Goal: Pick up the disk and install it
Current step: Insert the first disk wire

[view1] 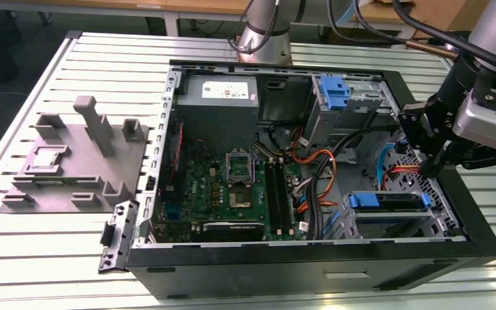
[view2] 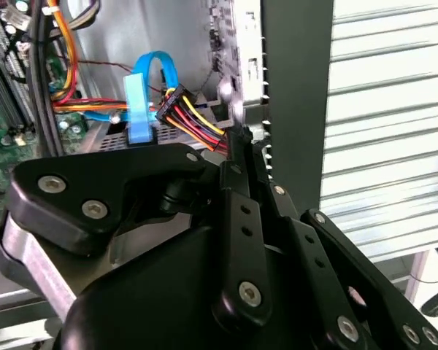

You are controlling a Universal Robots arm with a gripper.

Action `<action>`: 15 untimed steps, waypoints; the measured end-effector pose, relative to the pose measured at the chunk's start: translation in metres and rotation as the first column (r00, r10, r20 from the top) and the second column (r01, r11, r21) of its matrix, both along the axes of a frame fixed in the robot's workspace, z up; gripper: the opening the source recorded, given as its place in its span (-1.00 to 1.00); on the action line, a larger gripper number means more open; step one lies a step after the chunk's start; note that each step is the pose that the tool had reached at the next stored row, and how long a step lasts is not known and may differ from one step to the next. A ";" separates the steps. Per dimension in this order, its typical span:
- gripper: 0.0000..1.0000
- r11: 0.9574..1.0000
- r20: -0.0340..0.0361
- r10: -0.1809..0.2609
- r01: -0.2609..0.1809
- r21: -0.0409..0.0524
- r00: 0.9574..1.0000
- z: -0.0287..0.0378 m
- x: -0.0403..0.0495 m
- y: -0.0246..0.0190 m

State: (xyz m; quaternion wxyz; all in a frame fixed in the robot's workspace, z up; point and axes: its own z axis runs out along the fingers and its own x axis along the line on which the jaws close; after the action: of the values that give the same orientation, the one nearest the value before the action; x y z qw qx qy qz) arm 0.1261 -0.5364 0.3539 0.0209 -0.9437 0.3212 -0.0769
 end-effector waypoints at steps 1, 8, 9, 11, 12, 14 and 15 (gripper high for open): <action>-0.66 1.000 0.000 0.000 0.000 0.000 1.000 0.0000 -0.0015 0.0000; -0.66 0.995 0.000 -0.101 0.101 0.000 0.995 -0.0004 -0.0022 0.0000; -0.66 0.993 0.000 -0.118 0.118 0.000 0.993 -0.0005 -0.0022 0.0000; -0.66 0.988 0.000 -0.154 0.154 0.000 0.988 -0.0007 -0.0022 0.0000; -0.66 0.985 0.000 -0.172 0.172 0.000 0.985 -0.0008 -0.0022 0.0000; -0.66 0.978 0.000 -0.208 0.208 0.000 0.978 -0.0011 -0.0022 0.0000; -0.66 0.974 0.000 -0.226 0.226 0.000 0.974 -0.0012 -0.0022 0.0000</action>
State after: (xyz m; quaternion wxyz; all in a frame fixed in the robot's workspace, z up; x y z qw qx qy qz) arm 0.1240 -0.5364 0.3527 0.0119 -0.9010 0.4265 -0.0788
